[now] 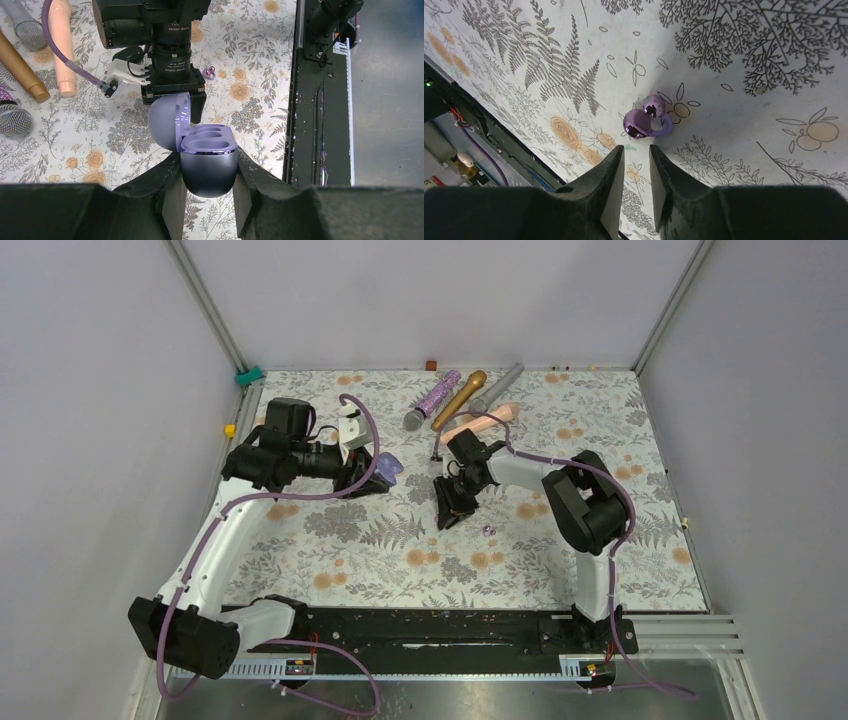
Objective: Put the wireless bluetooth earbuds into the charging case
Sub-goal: Adjust the earbud at the center of the board.
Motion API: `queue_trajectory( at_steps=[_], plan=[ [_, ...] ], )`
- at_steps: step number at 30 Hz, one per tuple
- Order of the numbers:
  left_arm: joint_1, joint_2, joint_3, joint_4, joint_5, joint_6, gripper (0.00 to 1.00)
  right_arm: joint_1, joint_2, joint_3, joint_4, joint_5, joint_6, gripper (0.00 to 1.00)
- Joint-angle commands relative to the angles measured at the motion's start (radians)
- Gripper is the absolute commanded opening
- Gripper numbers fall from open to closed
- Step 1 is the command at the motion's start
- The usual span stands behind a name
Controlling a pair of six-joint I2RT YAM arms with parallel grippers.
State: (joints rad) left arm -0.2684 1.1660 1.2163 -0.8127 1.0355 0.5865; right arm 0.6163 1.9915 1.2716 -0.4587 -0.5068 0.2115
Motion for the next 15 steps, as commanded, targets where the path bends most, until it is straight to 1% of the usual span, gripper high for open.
queue_trajectory(
  at_steps=[1, 8, 15],
  plan=[
    [0.005, -0.020, -0.007, 0.040, 0.008, 0.019, 0.00, 0.003, 0.029, 0.039, 0.010, 0.027, 0.014, 0.32],
    [0.005, -0.018, -0.007, 0.040, 0.012, 0.018, 0.00, 0.005, 0.030, 0.063, 0.008, 0.132, 0.026, 0.32],
    [0.005, -0.018, -0.006, 0.040, 0.012, 0.017, 0.00, 0.004, 0.018, 0.080, 0.004, 0.192, 0.016, 0.32]
  ],
)
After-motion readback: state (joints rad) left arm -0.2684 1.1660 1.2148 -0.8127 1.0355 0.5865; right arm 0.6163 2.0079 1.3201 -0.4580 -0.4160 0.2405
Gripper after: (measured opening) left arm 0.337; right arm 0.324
